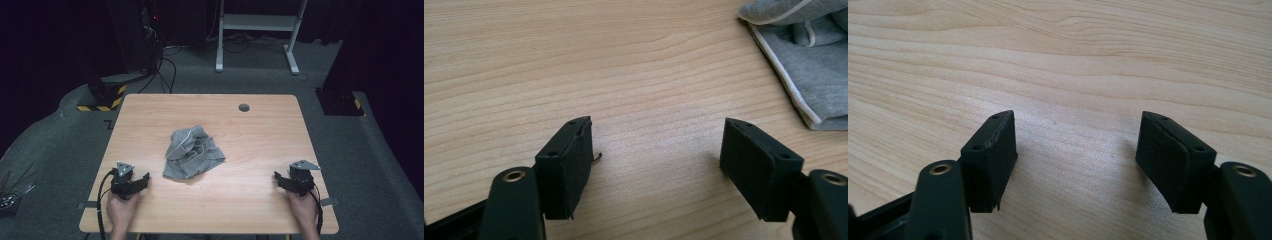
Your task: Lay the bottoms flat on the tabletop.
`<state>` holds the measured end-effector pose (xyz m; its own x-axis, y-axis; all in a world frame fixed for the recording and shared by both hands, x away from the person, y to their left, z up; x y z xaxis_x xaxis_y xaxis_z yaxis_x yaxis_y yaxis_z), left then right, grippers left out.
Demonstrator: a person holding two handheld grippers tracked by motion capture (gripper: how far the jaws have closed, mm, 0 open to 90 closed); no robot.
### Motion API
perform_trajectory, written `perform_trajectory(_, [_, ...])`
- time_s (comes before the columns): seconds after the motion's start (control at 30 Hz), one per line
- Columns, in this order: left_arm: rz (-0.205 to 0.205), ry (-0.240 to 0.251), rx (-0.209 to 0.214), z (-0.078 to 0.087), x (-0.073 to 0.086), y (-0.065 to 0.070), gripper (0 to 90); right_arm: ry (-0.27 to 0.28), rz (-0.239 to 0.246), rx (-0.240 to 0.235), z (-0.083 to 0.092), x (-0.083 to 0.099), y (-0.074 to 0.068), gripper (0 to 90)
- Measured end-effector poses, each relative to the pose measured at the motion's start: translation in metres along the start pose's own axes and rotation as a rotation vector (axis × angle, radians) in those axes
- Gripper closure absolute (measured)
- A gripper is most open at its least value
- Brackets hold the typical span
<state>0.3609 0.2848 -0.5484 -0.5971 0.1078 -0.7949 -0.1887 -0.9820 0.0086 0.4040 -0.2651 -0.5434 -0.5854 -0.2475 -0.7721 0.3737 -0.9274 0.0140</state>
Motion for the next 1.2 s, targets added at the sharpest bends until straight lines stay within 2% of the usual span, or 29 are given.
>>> perform_trajectory(0.13, [0.011, 0.003, 0.008, 0.0008, 0.0004, -0.0008, 29.6, 0.000, -0.001, 0.000, 0.0002, 0.0002, 0.0000, 32.2])
perform_trajectory(0.33, [-0.007, -0.002, -0.006, 0.0005, 0.0005, 0.0008, 29.6, 0.000, 0.000, -0.001, 0.0003, 0.0002, 0.0001, 32.0])
perform_trajectory(0.5, [-0.003, -0.001, -0.004, 0.0005, 0.0006, 0.0007, 29.7, 0.000, 0.000, -0.004, 0.0003, 0.0002, 0.0002, 31.6])
perform_trajectory(0.6, [-0.013, -0.007, 0.007, 0.0001, 0.0003, 0.0014, 26.9, -0.001, 0.002, -0.005, 0.0003, 0.0003, 0.0000, 31.0])
perform_trajectory(0.77, [-0.007, -0.009, 0.003, -0.0004, 0.0001, 0.0031, 25.3, -0.002, 0.001, -0.007, 0.0003, 0.0002, -0.0002, 30.5])
perform_trajectory(0.93, [-0.011, -0.023, -0.001, -0.0029, -0.0015, 0.0046, 18.3, -0.003, 0.003, -0.009, 0.0003, 0.0003, -0.0004, 30.2])
perform_trajectory(1.2, [-0.011, -0.027, 0.000, -0.0034, -0.0013, 0.0062, 16.0, -0.001, 0.010, -0.012, 0.0003, 0.0004, -0.0004, 29.6])
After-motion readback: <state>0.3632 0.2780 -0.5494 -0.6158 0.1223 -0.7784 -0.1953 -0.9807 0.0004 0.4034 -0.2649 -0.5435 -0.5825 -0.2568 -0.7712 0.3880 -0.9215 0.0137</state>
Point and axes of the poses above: each handheld gripper's, and its own axes: z roughly backward along the jaws, x roughly out of its underside, y roughly to its right, the point moved 3 cm from there along -z, roughly forward along the jaws, and after that the axes turned 4 degrees about y, right-handed, at the moved point
